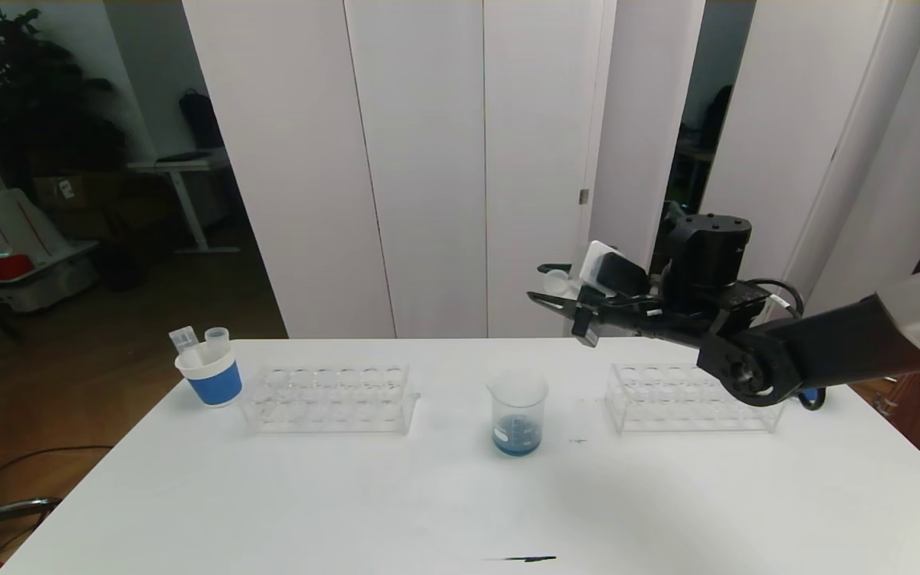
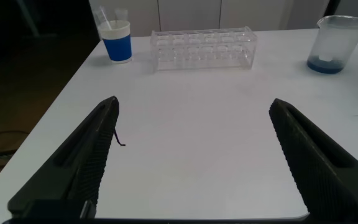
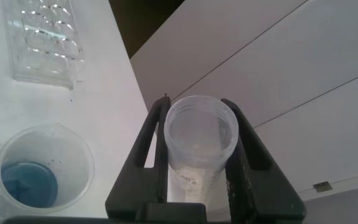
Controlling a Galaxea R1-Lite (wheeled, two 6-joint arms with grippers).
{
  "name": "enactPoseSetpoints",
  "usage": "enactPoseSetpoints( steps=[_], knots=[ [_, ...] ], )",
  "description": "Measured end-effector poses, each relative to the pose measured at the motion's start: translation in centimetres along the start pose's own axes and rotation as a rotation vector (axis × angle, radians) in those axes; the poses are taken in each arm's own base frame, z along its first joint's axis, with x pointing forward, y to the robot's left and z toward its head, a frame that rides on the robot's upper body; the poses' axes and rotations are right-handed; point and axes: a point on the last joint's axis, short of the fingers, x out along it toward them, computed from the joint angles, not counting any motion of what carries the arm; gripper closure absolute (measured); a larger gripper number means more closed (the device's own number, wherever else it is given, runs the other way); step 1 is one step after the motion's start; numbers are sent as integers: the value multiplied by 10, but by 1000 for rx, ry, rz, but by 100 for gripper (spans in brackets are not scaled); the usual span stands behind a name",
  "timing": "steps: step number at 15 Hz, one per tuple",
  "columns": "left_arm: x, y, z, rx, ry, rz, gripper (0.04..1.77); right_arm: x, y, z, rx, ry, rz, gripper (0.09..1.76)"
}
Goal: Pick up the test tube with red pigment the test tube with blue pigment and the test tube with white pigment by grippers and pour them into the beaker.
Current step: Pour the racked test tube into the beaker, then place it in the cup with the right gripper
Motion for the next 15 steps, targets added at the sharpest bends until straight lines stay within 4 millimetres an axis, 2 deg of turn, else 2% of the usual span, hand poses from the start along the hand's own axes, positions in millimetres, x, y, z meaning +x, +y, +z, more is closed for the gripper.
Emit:
enactPoseSetpoints(
  steps=[2,5,12,15],
  knots=[
    [0,0,0,0,0,0,8,3,1,-2,-95,-57,-11,126],
    [0,0,0,0,0,0,8,5,5,-15,-243,-87,24,126],
    [0,0,0,0,0,0,8,15,17,-31,-431,-112,62,126],
    [0,0,0,0,0,0,8,22,13,-32,-537,-150,52,126]
  ],
)
